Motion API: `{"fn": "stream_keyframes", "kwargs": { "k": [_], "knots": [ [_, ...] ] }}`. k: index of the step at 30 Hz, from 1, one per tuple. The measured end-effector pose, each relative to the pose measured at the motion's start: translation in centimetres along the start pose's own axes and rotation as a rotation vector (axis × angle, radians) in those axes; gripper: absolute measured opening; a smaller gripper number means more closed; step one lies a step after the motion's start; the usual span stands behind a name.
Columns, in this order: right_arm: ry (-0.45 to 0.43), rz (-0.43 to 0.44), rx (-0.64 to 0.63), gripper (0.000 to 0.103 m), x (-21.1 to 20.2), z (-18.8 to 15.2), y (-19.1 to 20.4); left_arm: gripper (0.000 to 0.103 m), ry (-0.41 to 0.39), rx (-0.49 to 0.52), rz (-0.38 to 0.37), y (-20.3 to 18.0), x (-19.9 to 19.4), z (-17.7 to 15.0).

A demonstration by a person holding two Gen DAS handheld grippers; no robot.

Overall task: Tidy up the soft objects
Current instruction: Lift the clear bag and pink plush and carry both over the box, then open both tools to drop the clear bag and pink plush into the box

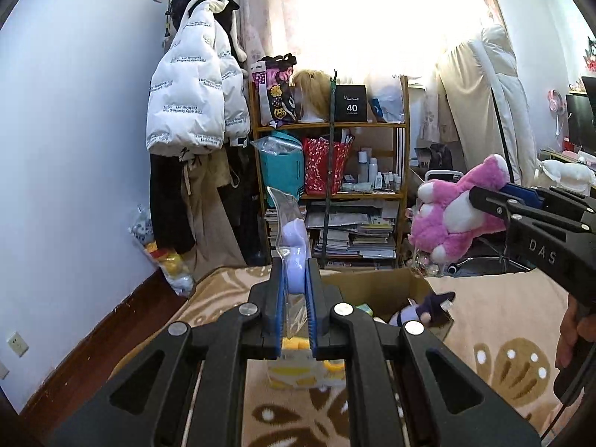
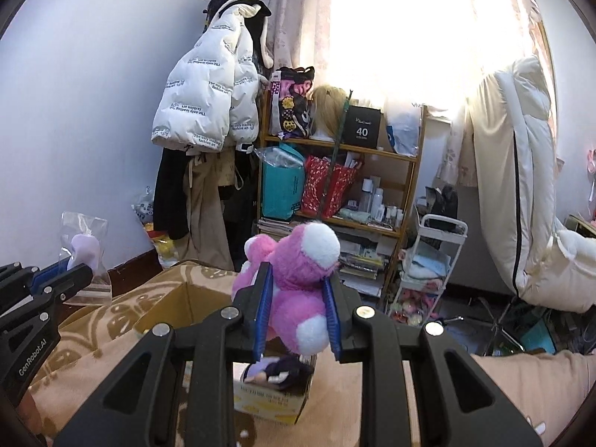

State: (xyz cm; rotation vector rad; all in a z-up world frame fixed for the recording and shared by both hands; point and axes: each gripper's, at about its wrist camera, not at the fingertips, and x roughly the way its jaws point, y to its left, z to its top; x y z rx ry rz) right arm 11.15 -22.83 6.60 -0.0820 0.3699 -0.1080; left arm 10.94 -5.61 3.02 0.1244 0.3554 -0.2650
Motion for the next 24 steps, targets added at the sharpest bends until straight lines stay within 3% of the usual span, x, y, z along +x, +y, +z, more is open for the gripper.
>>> {"fn": "stream_keyframes", "kwargs": {
  "k": [6,15,24],
  "knots": [
    [0.010,0.004,-0.013,0.027,2.7,-0.3,0.0,0.010,0.011,0.009,0.007,-0.5,3.3,0.3],
    [0.090,0.038,0.060,0.027,6.6,-2.7,-1.0,0.011,0.093,0.036,0.000,-1.4,7.8,-1.8],
    [0.146,0.056,0.058,0.027,8.8,-4.3,-0.8,0.011,0.177,-0.022,-0.017,-0.6,11.1,-2.9]
  ]
}}
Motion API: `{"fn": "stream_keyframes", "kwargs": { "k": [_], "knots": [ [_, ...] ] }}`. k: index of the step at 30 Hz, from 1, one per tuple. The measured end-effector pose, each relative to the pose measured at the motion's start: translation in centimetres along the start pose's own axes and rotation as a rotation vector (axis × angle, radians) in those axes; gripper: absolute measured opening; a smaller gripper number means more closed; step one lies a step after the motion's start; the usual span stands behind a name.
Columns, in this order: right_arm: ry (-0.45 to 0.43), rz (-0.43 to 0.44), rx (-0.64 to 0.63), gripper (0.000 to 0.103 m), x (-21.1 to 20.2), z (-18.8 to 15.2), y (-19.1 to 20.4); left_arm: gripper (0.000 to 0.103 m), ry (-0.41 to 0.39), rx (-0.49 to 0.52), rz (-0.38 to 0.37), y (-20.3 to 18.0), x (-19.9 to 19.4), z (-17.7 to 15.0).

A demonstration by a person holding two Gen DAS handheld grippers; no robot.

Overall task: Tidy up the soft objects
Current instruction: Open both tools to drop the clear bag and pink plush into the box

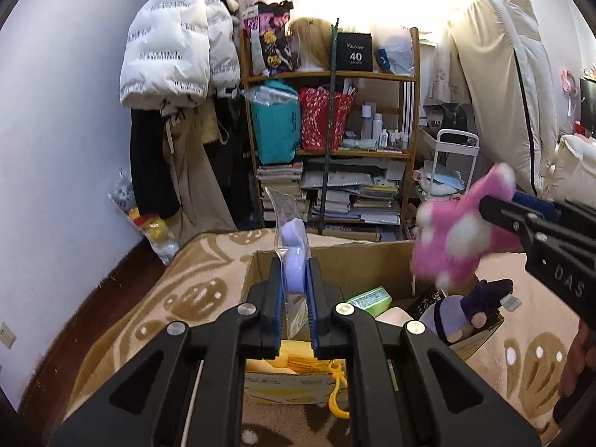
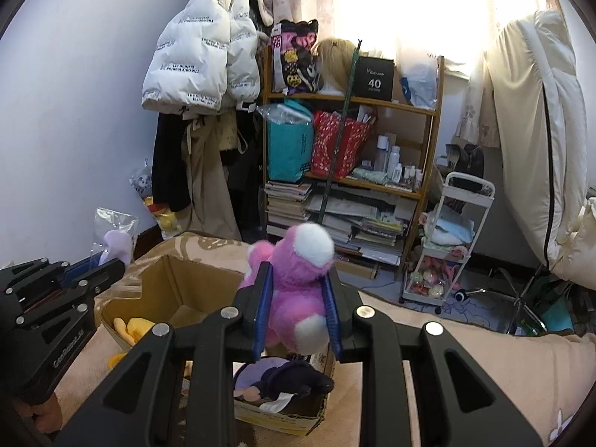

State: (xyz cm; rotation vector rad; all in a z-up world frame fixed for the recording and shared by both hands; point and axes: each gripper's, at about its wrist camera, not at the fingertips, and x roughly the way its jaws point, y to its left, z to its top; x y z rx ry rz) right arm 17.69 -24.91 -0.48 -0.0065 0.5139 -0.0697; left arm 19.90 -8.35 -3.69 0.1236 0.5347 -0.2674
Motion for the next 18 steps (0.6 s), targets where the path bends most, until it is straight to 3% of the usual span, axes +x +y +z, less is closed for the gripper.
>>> {"fn": "stream_keyframes", "kwargs": {
  "k": [11,14,18],
  "knots": [
    [0.032,0.018,0.007,0.027,0.4,-0.6,0.2,0.020,0.050,-0.008,0.014,0.4,1.0,-0.3],
    [0.040,0.023,0.011,0.027,0.2,-0.9,0.1,0.029,0.068,-0.024,-0.008,1.1,0.8,-0.4],
    [0.050,0.031,0.030,0.028,0.0,-1.1,-0.3,0.047,0.057,-0.042,0.035,2.2,-0.1,-0.5]
  ]
}}
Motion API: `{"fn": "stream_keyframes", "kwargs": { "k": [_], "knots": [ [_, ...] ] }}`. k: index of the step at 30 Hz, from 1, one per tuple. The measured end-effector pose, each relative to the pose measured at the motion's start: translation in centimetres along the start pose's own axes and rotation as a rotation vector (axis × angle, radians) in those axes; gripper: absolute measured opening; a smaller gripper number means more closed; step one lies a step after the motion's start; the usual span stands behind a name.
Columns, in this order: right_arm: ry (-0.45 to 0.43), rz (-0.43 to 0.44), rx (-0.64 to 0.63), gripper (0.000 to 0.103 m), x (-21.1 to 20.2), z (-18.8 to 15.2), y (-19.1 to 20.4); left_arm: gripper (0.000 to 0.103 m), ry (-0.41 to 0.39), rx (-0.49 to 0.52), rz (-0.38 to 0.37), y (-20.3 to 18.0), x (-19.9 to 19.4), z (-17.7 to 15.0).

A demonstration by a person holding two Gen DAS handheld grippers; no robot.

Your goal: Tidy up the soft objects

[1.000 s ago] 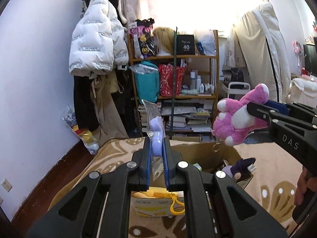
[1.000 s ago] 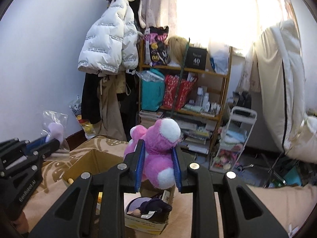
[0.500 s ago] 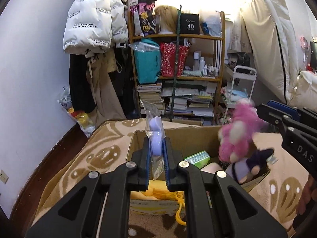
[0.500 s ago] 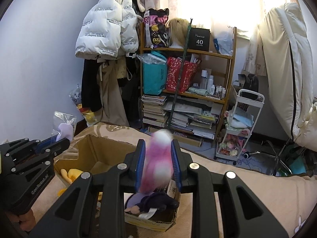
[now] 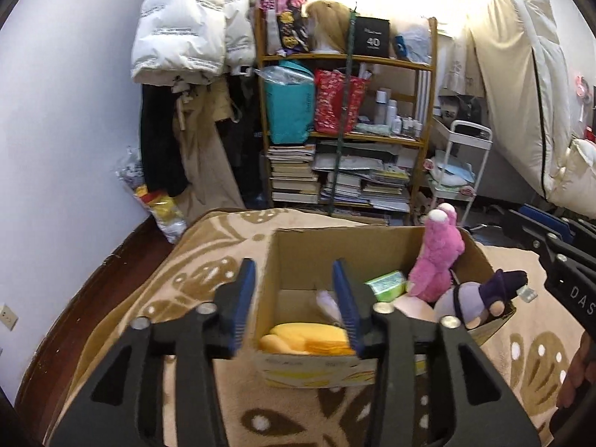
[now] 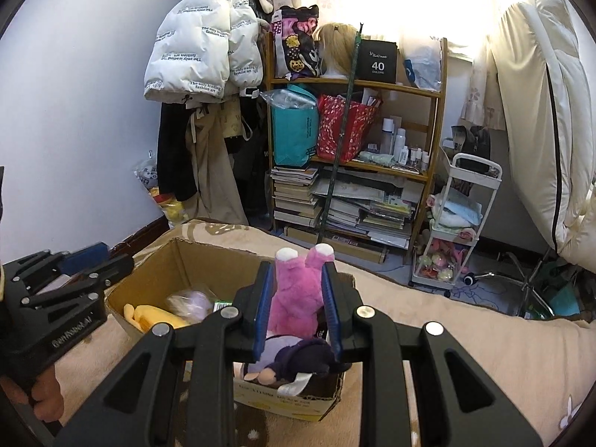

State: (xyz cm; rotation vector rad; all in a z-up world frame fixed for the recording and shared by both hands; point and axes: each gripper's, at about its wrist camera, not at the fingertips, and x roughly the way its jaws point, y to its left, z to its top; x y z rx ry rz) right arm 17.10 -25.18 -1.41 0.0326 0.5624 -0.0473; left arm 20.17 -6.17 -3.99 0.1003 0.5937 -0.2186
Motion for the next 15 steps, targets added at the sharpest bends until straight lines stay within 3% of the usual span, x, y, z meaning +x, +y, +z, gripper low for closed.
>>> {"fn": "stream_keyframes", "kwargs": {
  "k": [6,9,13,15],
  "knots": [
    [0.008,0.004,0.025,0.031,-0.8,0.0,-0.5,0.062,-0.036,0.019,0.038,0.6,-2.0,0.3],
    [-0.004,-0.005,0.028,0.045,-1.8,0.0,-0.8,0.067,-0.045,0.022,0.039,0.6,-3.4,0.3],
    [-0.016,-0.002,0.030,0.058,-3.4,0.1,-1.1,0.079,-0.064,0.038,0.052,0.3,-5.1,0.0],
    [-0.026,-0.003,0.023,0.062,-4.3,0.1,-1.0,0.081,-0.063,0.040,0.053,0.2,-5.9,-0.1]
  ]
}}
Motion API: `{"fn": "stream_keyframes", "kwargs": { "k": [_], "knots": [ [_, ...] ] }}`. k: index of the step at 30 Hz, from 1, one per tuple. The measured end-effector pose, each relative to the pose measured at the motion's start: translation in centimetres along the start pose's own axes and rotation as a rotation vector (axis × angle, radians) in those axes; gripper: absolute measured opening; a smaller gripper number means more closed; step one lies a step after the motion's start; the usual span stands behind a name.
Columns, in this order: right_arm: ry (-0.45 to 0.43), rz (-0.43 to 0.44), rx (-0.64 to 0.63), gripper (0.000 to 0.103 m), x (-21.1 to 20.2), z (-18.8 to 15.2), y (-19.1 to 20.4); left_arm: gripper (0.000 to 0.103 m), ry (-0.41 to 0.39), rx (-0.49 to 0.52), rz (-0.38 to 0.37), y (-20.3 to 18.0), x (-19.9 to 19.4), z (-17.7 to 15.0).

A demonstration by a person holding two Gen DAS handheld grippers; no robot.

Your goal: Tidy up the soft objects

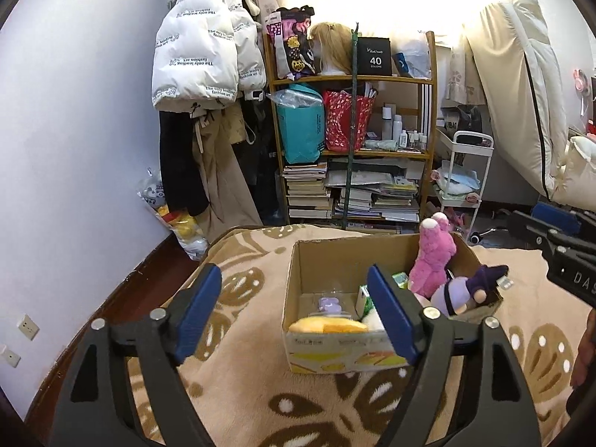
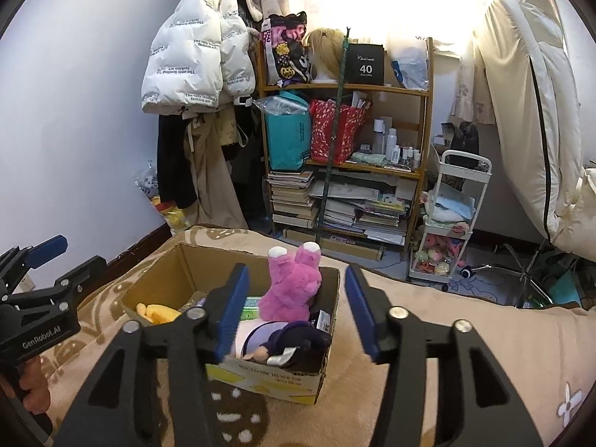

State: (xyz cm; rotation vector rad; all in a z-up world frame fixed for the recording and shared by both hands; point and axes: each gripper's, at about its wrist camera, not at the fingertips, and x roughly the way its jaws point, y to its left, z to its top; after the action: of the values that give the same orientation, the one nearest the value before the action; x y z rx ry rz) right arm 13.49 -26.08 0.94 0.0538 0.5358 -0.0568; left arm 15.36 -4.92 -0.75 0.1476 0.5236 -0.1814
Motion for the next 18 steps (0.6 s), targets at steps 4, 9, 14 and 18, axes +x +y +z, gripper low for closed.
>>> {"fn": "stream_keyframes", "kwargs": {
  "k": [4,9,14,18],
  "knots": [
    [-0.026,-0.002,-0.014,0.083,-2.0,0.1,0.2,0.085,-0.009,-0.020,0.002,0.3,-1.9,-0.1],
    [-0.073,0.000,-0.032,0.092,-5.2,0.5,0.7,0.091,-0.047,-0.016,0.025,0.6,-4.8,0.3],
    [-0.126,-0.007,-0.055,0.103,-8.1,0.8,1.4,0.101,-0.085,-0.017,0.044,1.1,-7.8,0.7],
    [-0.138,-0.009,-0.073,0.103,-9.8,0.8,2.0,0.102,-0.115,-0.026,0.057,1.6,-10.2,0.6]
  ]
}}
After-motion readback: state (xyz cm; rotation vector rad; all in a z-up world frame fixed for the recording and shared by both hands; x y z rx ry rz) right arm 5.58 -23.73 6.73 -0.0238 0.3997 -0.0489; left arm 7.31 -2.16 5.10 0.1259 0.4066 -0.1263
